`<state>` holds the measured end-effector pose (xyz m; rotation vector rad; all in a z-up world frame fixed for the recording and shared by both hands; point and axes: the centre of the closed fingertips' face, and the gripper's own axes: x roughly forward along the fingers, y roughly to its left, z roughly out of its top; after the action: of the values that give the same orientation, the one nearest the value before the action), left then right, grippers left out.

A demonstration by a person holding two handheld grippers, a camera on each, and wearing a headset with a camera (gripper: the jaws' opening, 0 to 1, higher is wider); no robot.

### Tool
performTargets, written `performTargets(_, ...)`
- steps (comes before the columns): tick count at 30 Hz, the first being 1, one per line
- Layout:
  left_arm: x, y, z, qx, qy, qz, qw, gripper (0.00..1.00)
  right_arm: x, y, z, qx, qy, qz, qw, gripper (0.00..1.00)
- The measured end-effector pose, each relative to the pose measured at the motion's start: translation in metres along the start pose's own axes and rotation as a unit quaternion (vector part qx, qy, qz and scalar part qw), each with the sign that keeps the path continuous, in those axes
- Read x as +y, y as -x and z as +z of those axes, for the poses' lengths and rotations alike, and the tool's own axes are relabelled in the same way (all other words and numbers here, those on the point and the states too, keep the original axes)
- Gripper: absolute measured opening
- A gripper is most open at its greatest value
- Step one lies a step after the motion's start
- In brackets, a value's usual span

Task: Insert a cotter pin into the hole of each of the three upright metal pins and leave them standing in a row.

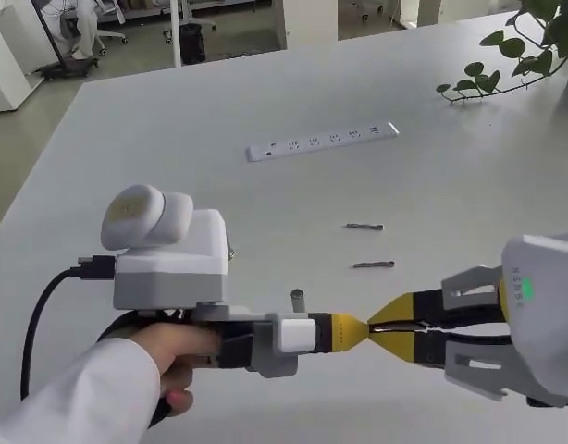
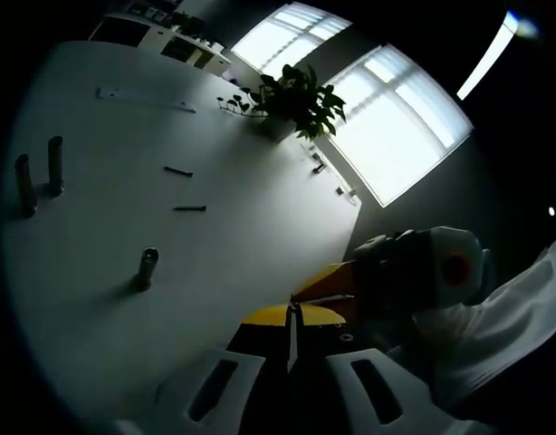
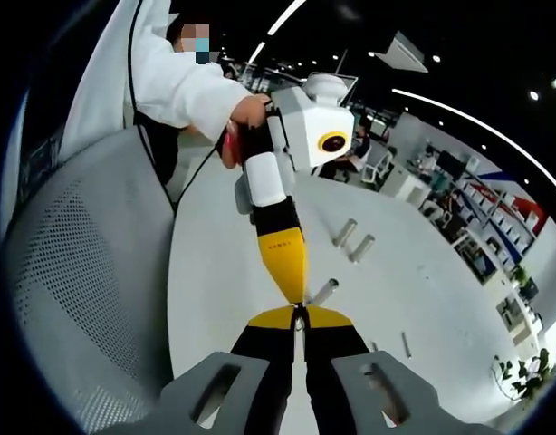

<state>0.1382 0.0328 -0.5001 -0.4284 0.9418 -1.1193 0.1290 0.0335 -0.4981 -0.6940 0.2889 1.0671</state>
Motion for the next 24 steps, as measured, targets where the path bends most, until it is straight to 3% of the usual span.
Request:
performTargets(7,0.001,0.002,-0.001,-0.001,-0.019,-0.002,0.9998,0.00,-0.003,0.004,-0.002,-0.011,-0.034,-0.001,0.9994,0.08)
performTargets(9,0.001,0.005,0.001,-0.006,-0.018,-0.003,0.9998,0.00,-0.002,0.004,-0.008,-0.014,-0.073,0.007,0.9972,0.07)
performTargets(12,0.001,0.008,0.003,-0.007,-0.043,-0.001,0.9991,0.00,0.002,0.005,-0.011,-0.033,-0.126,0.026,0.9912,0.08)
performTargets(15,-0.001,0.013,0.002,-0.005,-0.103,-0.003,0.9947,0.00,0.004,0.006,-0.012,-0.047,-0.172,0.049,0.9828,0.09)
performTargets(18,-0.001,0.014,-0.004,0.012,-0.120,-0.001,0.9926,0.00,0.007,0.007,-0.012,-0.058,-0.195,0.067,0.9769,0.09)
performTargets(21,-0.004,0.015,-0.007,0.015,-0.161,-0.010,0.9868,0.00,0.009,0.004,-0.012,-0.064,-0.211,0.080,0.9720,0.09)
performTargets(22,-0.006,0.015,-0.008,0.017,-0.180,-0.012,0.9834,0.00,0.015,0.005,-0.011,-0.068,-0.225,0.098,0.9671,0.08)
performTargets(24,-0.010,0.015,-0.010,0.020,-0.202,-0.022,0.9789,0.00,0.017,0.003,-0.008,-0.078,-0.234,0.104,0.9636,0.07)
